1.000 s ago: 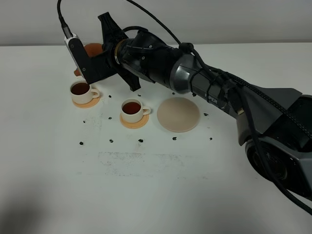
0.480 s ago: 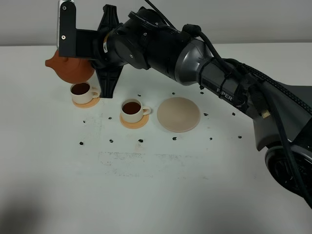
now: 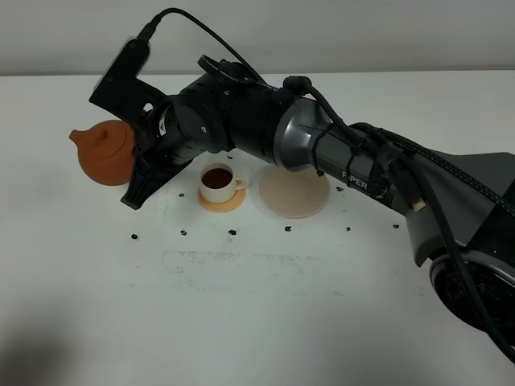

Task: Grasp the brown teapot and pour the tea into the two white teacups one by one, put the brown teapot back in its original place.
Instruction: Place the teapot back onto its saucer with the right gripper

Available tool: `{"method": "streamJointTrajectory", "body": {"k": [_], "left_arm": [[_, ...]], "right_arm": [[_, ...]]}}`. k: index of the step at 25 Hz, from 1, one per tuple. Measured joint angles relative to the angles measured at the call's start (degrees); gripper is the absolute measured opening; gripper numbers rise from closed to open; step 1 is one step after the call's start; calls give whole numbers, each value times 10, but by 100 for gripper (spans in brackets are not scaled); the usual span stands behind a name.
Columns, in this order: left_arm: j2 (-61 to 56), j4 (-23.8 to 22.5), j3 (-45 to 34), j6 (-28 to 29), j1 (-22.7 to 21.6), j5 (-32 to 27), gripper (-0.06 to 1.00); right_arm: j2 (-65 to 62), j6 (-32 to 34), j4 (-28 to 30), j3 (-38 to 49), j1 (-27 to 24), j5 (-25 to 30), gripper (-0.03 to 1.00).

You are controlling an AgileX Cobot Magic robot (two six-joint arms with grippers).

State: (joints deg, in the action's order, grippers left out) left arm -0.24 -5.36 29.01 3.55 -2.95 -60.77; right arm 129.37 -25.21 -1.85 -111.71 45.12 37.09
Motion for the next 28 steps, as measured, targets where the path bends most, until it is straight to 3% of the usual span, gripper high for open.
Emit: {"method": "streamJointTrajectory", "body": {"k": [10, 23, 28], "left_arm": [[0, 0, 0, 1, 0, 0, 40], [0, 0, 0, 1, 0, 0, 40], [0, 0, 0, 1, 0, 0, 40]], "right_arm": [[53, 27, -46, 2, 0, -6, 11], [101, 38, -59, 2, 0, -45, 11], [82, 38, -59, 2, 0, -14, 11]]}}
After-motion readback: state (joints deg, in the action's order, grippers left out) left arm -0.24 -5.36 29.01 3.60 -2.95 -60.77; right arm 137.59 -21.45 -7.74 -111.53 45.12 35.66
